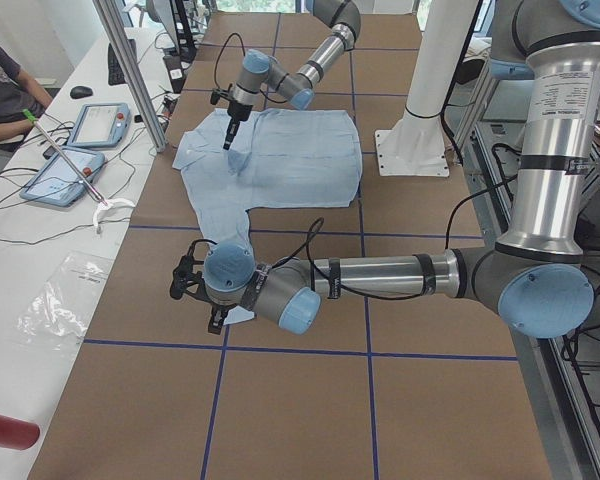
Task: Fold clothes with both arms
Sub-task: 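Carry the grasped sleeve across the shirt front toward the collar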
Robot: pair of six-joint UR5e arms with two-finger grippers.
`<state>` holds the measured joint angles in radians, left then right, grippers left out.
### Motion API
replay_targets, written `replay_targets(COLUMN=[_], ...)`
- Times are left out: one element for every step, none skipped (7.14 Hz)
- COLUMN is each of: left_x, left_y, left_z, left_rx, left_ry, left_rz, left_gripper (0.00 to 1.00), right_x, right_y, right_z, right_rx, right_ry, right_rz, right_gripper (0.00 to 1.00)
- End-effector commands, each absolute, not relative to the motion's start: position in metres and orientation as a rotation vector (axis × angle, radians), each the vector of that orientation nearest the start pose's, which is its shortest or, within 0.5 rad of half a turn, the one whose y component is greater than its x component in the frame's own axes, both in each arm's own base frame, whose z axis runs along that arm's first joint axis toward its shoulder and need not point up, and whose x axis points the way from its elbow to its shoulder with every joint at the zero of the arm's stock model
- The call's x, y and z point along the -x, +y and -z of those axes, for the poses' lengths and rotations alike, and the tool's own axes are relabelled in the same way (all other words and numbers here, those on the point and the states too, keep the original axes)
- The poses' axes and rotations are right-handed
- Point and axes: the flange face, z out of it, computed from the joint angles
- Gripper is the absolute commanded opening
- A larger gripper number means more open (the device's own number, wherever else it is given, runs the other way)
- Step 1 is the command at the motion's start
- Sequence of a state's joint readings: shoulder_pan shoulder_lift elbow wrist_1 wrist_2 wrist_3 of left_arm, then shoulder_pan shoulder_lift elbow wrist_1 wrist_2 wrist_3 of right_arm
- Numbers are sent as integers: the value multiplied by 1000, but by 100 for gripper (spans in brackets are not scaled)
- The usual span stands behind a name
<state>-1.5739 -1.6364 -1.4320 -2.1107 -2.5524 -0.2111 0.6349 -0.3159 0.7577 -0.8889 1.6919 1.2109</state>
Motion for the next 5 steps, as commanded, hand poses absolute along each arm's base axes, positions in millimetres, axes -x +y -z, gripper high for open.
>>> replay_targets(left_x=[52, 52, 52, 52, 52], left_y=[-533, -534, -533, -533, -534], left_z=[-620, -620, -621, -621, -620], left_rx=[-325, -325, -323, -323, -325], left_ry=[1000, 1000, 999, 999, 999], left_rz=[-36, -34, -33, -33, -34], left_gripper=[100, 100, 100, 100, 100], right_x=[656, 655, 658, 662, 668], right_y=[-636, -632, -621, -613, -607], right_z=[-76, -48, -17, 0, -2], right_rx=[-482, -507, -532, -546, -537], right_ry=[-1033, -1077, -1127, -1141, -1143], right_rz=[-170, -163, -152, -153, -153], right_gripper=[67, 100, 100, 100, 99])
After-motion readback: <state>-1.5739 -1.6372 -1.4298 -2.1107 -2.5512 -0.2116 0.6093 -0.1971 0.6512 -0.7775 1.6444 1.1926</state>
